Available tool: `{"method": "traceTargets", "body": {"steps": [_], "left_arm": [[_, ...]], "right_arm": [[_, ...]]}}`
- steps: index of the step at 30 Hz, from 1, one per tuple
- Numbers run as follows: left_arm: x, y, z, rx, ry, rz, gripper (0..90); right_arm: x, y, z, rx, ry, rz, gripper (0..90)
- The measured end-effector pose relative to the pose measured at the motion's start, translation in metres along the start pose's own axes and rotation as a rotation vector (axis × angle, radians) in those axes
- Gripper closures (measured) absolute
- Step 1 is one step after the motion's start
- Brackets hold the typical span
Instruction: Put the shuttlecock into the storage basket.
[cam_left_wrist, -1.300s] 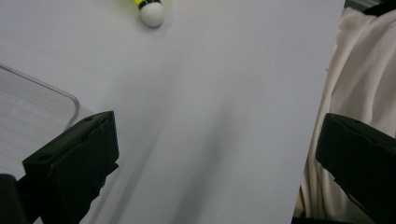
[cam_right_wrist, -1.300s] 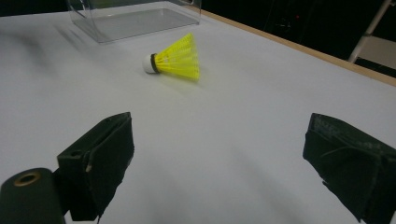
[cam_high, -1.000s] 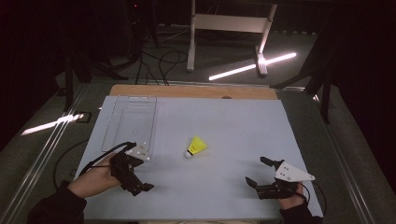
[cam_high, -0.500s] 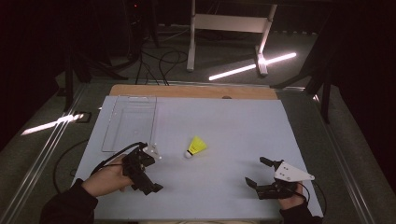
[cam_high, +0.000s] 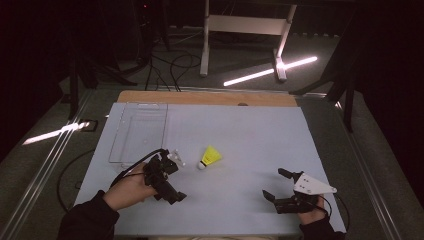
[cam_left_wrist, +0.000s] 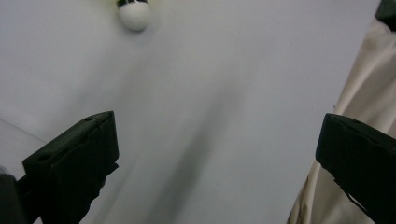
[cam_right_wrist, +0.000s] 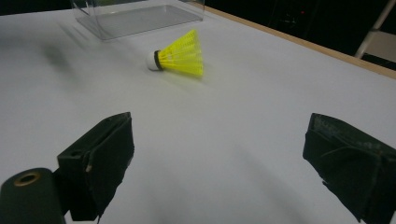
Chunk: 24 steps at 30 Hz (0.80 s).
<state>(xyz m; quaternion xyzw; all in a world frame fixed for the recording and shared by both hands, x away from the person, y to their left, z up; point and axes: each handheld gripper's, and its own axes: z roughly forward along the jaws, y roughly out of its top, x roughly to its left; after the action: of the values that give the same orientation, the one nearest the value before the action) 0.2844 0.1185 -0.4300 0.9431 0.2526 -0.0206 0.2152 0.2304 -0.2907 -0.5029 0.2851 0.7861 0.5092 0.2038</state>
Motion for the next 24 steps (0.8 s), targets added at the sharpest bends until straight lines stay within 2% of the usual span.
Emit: {"method": "traceTargets", "body": {"steps": [5,7,13,14,20,22,24], "left_arm": [[0.001,0.003,0.002,0.008,-0.003,-0.014,0.2],[0.001,0.007,0.003,0.001,0.001,-0.024,0.2],[-0.002,0.013,0.003,-0.030,0.022,-0.014,0.2],[-0.003,0.019,0.002,-0.050,0.042,-0.006,0.2],[-0.005,0.028,0.002,-0.101,0.056,0.008,0.2],[-0.008,0.032,0.001,-0.144,0.103,0.011,0.2],[-0.008,0.035,-0.001,-0.173,0.107,0.002,0.2]], "right_arm": [[0.000,0.000,0.000,-0.001,-0.001,0.000,8.8],[0.000,0.000,0.000,-0.002,-0.001,-0.001,8.8],[0.000,0.000,0.000,0.000,0.002,0.001,8.8],[0.000,0.000,0.000,0.000,0.002,0.004,8.8],[0.000,0.000,0.000,-0.001,0.003,0.005,8.8],[0.000,0.000,0.000,-0.001,0.004,0.004,8.8],[0.000,0.000,0.000,-0.003,0.003,0.001,8.8]]}}
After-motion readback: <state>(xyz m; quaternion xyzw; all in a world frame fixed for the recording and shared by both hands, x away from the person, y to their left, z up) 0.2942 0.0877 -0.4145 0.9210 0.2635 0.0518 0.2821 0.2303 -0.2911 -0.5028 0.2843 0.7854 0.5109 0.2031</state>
